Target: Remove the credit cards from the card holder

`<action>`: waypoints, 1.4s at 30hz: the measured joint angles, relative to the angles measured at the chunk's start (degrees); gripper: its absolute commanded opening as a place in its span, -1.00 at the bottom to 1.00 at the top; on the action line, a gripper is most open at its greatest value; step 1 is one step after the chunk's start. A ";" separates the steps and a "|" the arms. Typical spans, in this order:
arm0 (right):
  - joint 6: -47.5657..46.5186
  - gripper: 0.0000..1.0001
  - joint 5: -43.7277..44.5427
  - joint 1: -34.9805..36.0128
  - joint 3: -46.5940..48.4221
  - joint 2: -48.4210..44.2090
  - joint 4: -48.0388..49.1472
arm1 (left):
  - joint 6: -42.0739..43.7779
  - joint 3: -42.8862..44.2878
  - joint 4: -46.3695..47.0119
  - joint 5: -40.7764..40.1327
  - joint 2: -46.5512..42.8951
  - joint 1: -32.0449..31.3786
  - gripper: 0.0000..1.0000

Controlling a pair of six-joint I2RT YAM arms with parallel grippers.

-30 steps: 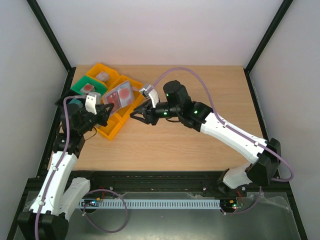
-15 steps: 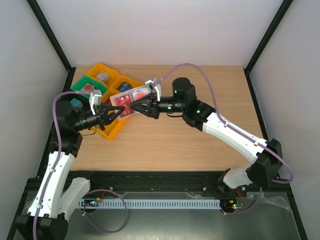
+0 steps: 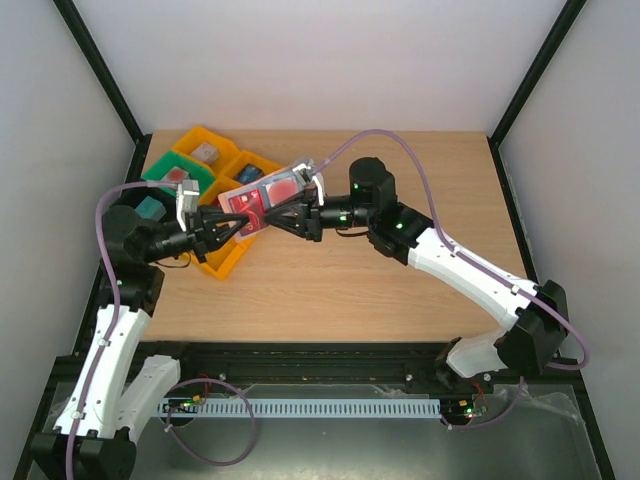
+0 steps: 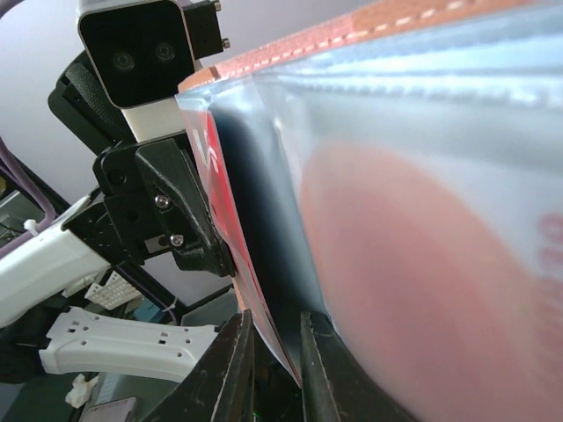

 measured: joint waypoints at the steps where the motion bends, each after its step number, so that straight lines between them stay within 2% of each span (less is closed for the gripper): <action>1: 0.20 -0.69 -0.35 -0.02 0.00 0.02 0.17 | -0.11 -0.09 0.28 0.04 0.00 -0.13 -0.95; 4: 1.31 -0.77 -1.55 -0.04 0.00 0.33 1.64 | -0.33 -0.52 1.20 0.13 0.00 -0.57 -0.95; 6: 1.97 -0.92 -2.45 -0.04 0.00 0.70 2.56 | -0.57 -0.90 1.75 0.17 0.00 -0.83 -0.95; 8: 2.56 -0.97 -3.28 -0.04 0.02 1.11 3.13 | -1.09 -1.20 2.27 0.20 0.00 -0.98 -0.95; 12: 2.73 -0.97 -5.05 -0.26 0.02 1.27 3.54 | -1.81 -1.51 2.97 0.28 0.02 -0.98 -0.95; 18: 2.38 -0.97 -6.54 -0.59 -0.02 1.05 3.82 | -1.84 -1.88 3.96 0.33 -0.17 -1.25 -0.79; 19: 2.25 -0.97 -6.58 -0.72 -0.02 1.03 3.69 | -1.88 -2.03 4.26 0.31 -0.22 -1.31 -0.80; 21: 1.79 -0.97 -6.60 -0.81 -0.02 0.98 3.45 | -2.16 -2.25 4.66 0.15 -0.26 -1.40 -0.95; 23: 1.33 -0.81 -6.60 -0.81 -0.02 0.87 2.91 | -2.36 -2.45 4.87 -0.04 -0.28 -1.46 -0.95; 25: 0.96 -0.74 -6.45 -0.81 -0.02 0.76 2.25 | -2.47 -2.69 5.16 -0.07 -0.28 -1.51 -0.95; 33: -3.72 -0.81 -4.52 -1.36 0.00 -0.72 -2.19 | -2.60 -3.34 5.95 1.20 -0.31 -1.51 -0.95; 42: -2.84 -0.84 -2.62 -1.44 0.00 -1.20 -1.90 | -2.62 -3.85 7.43 1.86 -0.31 -1.51 -0.95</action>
